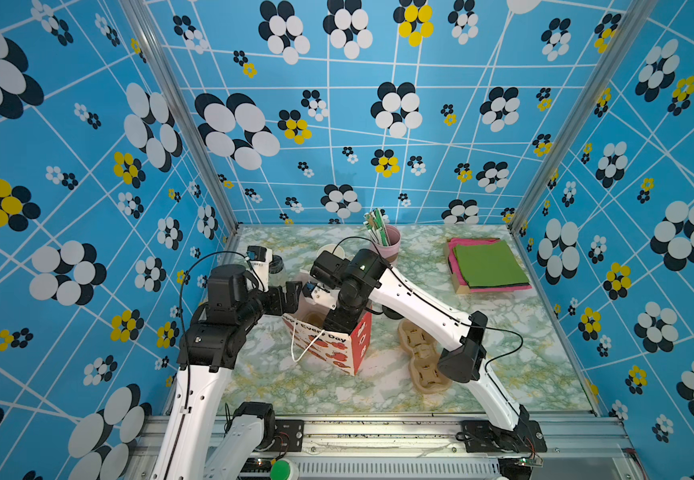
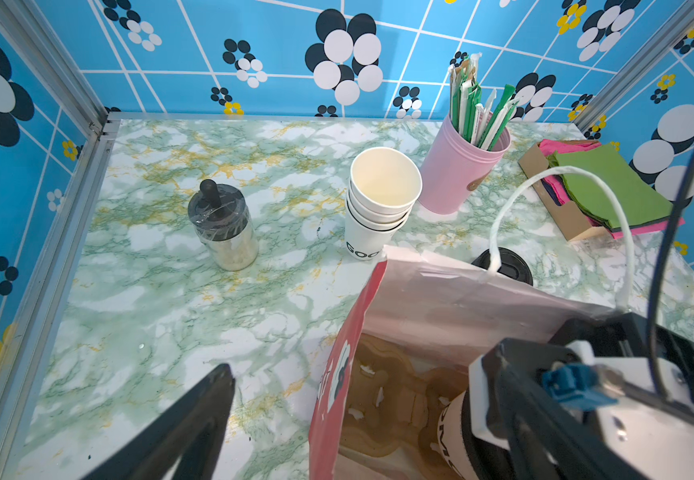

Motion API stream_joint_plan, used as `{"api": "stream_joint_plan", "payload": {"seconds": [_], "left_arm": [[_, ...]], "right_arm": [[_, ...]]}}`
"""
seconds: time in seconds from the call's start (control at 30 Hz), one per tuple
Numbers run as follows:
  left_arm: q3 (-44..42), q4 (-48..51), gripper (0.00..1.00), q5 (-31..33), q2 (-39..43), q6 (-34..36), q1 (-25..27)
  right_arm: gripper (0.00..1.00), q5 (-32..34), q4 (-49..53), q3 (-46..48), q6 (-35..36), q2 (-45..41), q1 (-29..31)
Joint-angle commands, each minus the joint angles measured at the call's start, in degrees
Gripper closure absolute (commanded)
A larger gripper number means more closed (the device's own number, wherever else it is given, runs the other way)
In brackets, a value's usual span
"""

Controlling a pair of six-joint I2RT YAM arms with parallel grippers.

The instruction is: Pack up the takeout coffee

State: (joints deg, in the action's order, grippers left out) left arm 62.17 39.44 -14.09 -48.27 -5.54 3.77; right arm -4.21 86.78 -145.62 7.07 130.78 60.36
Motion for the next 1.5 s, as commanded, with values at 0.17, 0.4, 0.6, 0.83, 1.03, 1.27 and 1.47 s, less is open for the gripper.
{"api": "stream_joint_plan", "payload": {"seconds": [0.17, 0.4, 0.6, 0.83, 1.03, 1.27, 1.47], "left_arm": [[-0.6, 0.5, 0.01, -0.6, 0.1, 0.4, -0.2], [-0.6, 0.5, 0.01, -0.6, 0.0, 0.4, -0.3], [-0.5, 0.4, 0.01, -0.7, -0.1, 0.4, -0.3], [-0.2, 0.3, 0.01, -0.8, -0.3, 0.4, -0.3], [-0.3, 0.2, 0.01, -0.8, -0.6, 0.3, -0.3], [-0.5, 0.2, 0.01, -0.8, -0.3, 0.2, -0.3], [-0.5, 0.4, 0.01, -0.7, -0.4, 0.3, -0.3]], "right_arm": [[0.31, -1.6, 0.7, 2.9, 1.1, 3.0, 0.3], [0.29, -1.8, 0.2, 4.4, 1.1, 4.0, 0.3], [0.29, -1.8, 0.1, 4.7, 1.1, 3.9, 0.3], [0.28, -1.2, 0.2, 4.3, 1.1, 2.8, 0.4], [0.28, -0.9, 0.1, 4.0, 1.2, 1.4, 0.4], [0.28, -1.6, 0.2, 4.0, 1.3, 1.8, 0.4], [0.28, -1.7, 0.2, 3.9, 1.5, 2.3, 0.4]]}}
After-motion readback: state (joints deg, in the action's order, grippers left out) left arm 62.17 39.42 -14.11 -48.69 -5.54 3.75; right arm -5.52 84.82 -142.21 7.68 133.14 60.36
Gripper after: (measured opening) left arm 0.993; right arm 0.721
